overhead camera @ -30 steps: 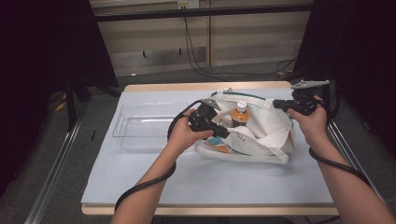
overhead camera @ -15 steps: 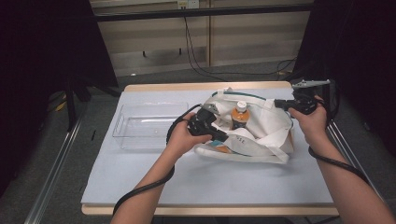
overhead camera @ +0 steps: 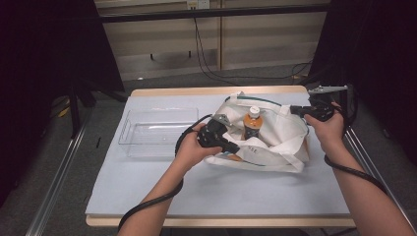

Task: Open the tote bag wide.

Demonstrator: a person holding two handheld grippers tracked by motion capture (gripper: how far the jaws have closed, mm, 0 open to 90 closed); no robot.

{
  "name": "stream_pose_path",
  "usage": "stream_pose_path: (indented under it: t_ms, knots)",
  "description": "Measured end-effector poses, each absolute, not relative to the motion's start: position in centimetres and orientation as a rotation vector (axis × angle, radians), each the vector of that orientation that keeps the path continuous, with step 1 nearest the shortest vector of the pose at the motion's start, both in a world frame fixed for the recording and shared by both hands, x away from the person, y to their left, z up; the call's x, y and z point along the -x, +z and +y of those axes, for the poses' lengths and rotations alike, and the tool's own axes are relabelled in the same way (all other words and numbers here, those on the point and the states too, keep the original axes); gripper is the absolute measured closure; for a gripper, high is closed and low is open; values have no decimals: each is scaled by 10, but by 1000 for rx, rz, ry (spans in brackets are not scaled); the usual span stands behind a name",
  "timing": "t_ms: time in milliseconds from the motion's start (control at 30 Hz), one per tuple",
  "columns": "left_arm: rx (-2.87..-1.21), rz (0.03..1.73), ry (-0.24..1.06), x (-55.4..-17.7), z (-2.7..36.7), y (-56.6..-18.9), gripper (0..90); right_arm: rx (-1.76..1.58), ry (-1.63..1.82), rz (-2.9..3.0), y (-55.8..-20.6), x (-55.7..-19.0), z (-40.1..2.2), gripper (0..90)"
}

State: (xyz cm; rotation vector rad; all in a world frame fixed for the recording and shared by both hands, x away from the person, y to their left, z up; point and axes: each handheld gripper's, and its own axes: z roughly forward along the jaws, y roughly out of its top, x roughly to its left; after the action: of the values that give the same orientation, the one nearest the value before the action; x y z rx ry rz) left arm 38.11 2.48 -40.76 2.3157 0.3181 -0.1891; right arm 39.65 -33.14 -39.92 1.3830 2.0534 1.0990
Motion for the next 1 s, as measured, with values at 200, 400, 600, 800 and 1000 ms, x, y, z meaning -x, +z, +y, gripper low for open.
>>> stream_pose_path:
  t_ms: [200, 400, 600, 800, 1000]
  knots:
    - [-2292, 336, -194, -380, 26, -413, 859, -1387, 1099, 2044, -402, -397, -332, 880]
    - [-2305, 335, -183, -378, 26, -416, 860, -1396, 1097, 2042, -405, -397, -334, 879]
    - [-2308, 328, -193, -378, 27, -419, 864, -1390, 1089, 2047, -407, -399, -333, 878]
    - [-2312, 328, -200, -378, 28, -425, 871, -1400, 1079, 2043, -410, -400, -335, 878]
    - [-2317, 324, -203, -376, 30, -430, 873, -1416, 1074, 2029, -414, -401, -338, 879]
